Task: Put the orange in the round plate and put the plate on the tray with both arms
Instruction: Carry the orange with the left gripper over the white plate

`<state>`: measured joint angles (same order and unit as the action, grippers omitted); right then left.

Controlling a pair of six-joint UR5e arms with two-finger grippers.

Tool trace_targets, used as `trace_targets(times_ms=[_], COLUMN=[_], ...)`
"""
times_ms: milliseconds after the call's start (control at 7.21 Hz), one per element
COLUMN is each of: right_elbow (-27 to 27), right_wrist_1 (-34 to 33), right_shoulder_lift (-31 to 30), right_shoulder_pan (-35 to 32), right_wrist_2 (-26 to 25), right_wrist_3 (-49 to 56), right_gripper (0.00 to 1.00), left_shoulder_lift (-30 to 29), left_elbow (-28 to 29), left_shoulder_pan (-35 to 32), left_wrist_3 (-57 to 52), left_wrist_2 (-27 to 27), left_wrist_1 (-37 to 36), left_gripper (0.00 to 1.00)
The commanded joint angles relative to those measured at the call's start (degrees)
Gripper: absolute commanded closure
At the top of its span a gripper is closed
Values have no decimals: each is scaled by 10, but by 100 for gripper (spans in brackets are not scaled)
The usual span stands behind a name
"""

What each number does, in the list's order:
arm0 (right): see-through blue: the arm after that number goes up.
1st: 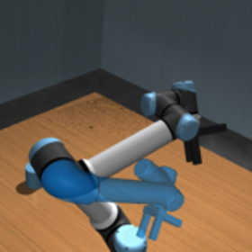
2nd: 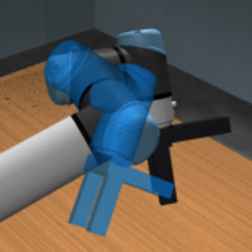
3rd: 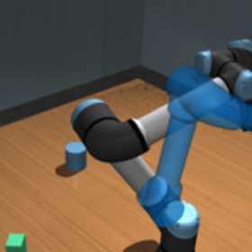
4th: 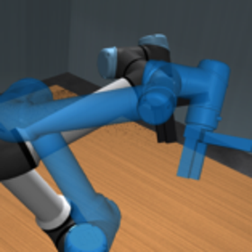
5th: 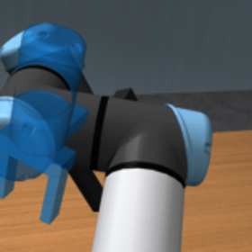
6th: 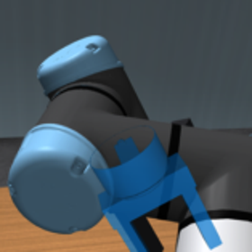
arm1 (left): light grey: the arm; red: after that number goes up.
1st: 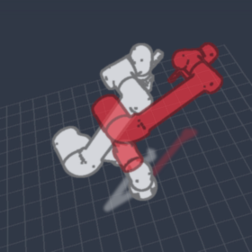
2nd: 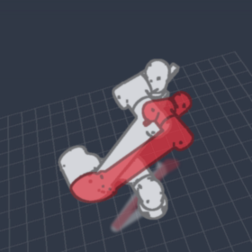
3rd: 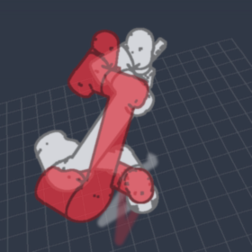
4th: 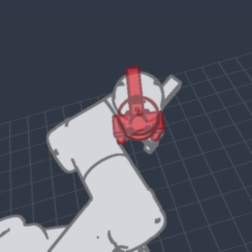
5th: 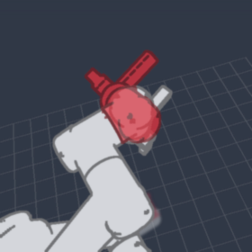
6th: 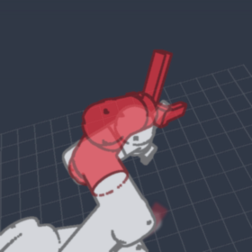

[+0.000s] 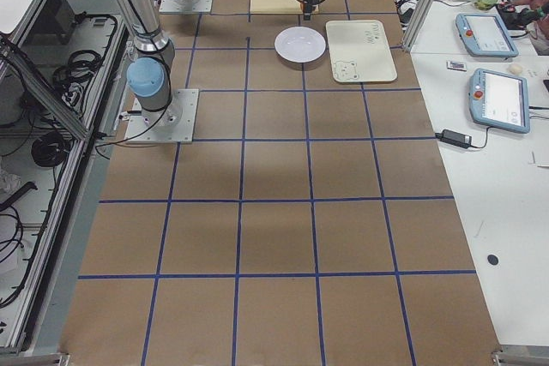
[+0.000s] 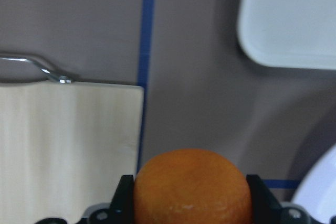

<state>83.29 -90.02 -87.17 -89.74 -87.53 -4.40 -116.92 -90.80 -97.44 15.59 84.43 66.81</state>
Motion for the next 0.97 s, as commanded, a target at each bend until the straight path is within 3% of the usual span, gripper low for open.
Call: trace_targets(times_ms=[0, 277, 416, 555, 832], right_elbow=[0, 0, 0, 0, 0], right_wrist_1=[0, 0, 0, 0, 0], right_shoulder_lift=[0, 0, 0, 0, 0], right_shoulder_pan=[0, 0, 0, 0, 0], right_wrist_2=[0, 0, 0, 0, 0], right_wrist_3=[0, 0, 0, 0, 0], right_gripper=[0, 0, 0, 0, 0], left_shoulder_lift=[-9, -33, -44, -45, -45], left_elbow=[5, -5, -16, -19, -15], left_shoulder_pan=[-69, -105, -108, -108, -108], left_wrist_3=[149, 198, 198, 197, 194], left_wrist_2=[-37, -67, -66, -66, -66], left_wrist_1=[-13, -53, -62, -67, -76], left_gripper=[76, 75, 66, 51, 0])
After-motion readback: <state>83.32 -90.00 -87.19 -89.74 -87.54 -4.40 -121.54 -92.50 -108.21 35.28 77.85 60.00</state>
